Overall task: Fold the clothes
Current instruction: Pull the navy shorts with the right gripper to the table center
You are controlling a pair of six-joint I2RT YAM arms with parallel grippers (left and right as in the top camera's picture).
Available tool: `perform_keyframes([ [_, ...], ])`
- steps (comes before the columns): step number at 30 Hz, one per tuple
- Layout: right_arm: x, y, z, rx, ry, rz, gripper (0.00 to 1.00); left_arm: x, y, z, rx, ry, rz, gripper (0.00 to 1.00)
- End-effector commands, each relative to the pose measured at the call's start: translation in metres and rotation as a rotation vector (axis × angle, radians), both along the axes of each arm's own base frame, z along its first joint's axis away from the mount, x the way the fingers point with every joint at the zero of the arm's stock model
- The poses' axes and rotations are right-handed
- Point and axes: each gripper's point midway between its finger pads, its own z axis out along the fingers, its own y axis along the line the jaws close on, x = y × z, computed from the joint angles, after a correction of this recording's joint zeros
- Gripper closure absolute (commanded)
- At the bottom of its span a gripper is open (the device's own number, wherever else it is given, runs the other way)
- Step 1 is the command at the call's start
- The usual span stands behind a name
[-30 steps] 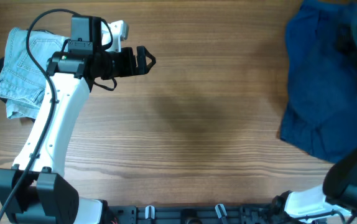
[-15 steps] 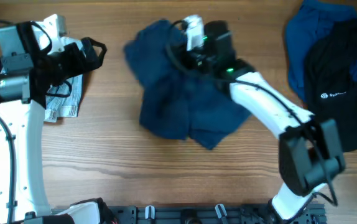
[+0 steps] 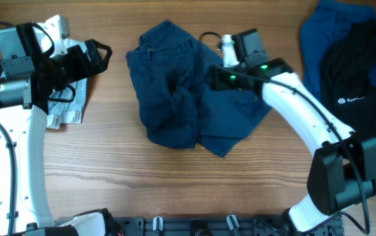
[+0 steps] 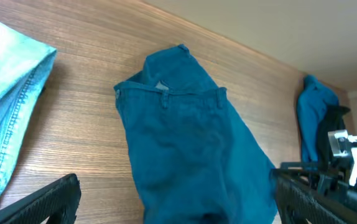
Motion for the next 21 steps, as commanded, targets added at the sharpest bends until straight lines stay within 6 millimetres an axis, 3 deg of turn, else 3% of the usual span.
perform_keyframes([
  [1,-0.022,-0.028,-0.028,-0.107,0.135,-0.067,0.79,0.000,-0.015,0.006,-0.011,-0.013,-0.040,0.00],
  [2,-0.029,-0.031,-0.034,-0.119,0.166,-0.067,0.94,0.000,-0.019,0.006,-0.011,-0.012,-0.049,0.00],
  [5,-0.044,-0.036,-0.055,-0.141,0.226,-0.065,0.96,0.000,-0.026,0.003,-0.012,-0.004,-0.068,0.00],
  [10,-0.068,-0.047,-0.105,-0.182,0.320,-0.093,0.96,0.003,-0.031,-0.009,-0.017,0.035,-0.080,0.00],
  [16,-0.051,-0.061,-0.139,-0.253,0.252,-0.160,0.96,0.004,-0.031,-0.012,-0.018,0.042,-0.080,0.00],
  [21,-0.020,-0.082,-0.211,-0.240,0.220,-0.238,0.96,0.002,-0.031,-0.013,-0.020,0.055,-0.080,0.00],
])
